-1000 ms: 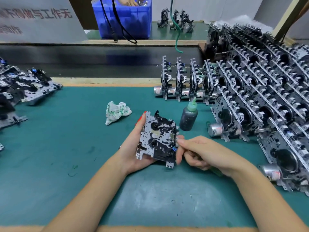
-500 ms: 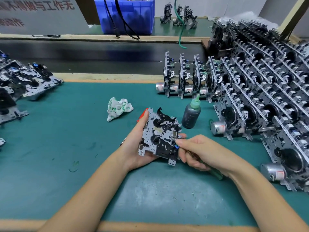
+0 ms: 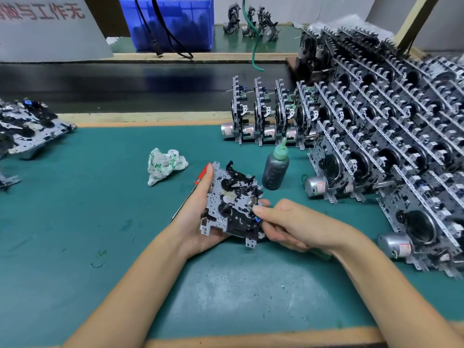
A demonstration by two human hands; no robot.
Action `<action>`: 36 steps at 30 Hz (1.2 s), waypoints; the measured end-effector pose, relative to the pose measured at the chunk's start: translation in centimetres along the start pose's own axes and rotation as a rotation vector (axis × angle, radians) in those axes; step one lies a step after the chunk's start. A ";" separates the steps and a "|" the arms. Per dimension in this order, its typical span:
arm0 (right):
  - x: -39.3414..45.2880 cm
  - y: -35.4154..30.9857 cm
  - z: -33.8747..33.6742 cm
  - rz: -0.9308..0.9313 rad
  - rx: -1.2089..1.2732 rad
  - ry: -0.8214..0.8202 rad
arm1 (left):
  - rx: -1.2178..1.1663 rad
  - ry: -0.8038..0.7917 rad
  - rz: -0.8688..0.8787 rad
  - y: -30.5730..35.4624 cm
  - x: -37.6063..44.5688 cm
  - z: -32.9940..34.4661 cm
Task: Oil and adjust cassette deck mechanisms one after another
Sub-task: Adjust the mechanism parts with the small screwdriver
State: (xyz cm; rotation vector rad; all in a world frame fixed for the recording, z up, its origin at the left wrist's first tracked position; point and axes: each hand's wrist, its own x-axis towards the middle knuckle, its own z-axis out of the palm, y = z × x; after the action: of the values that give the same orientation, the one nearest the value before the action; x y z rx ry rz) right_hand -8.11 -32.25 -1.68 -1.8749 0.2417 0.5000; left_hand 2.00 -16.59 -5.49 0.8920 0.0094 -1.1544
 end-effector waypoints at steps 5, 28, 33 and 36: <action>0.0 0.1 -0.2 0.000 -0.062 -0.010 | 0.031 0.008 0.009 0.0 -0.2 0.3; -0.5 1.1 -1.9 0.008 0.284 0.130 | -0.320 -0.101 0.120 -1.2 -1.1 1.4; -0.6 1.3 -1.9 0.015 0.277 0.164 | -0.335 -0.117 0.125 -1.2 -1.6 1.9; -0.2 1.5 -1.9 0.021 0.268 0.282 | -0.343 -0.111 0.121 -1.1 -2.0 2.2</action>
State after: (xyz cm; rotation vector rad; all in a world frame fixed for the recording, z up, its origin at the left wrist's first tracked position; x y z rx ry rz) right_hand -8.43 -34.61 -2.35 -1.6764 0.4922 0.2028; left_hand -0.69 -16.51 -3.82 0.5170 0.0607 -1.0487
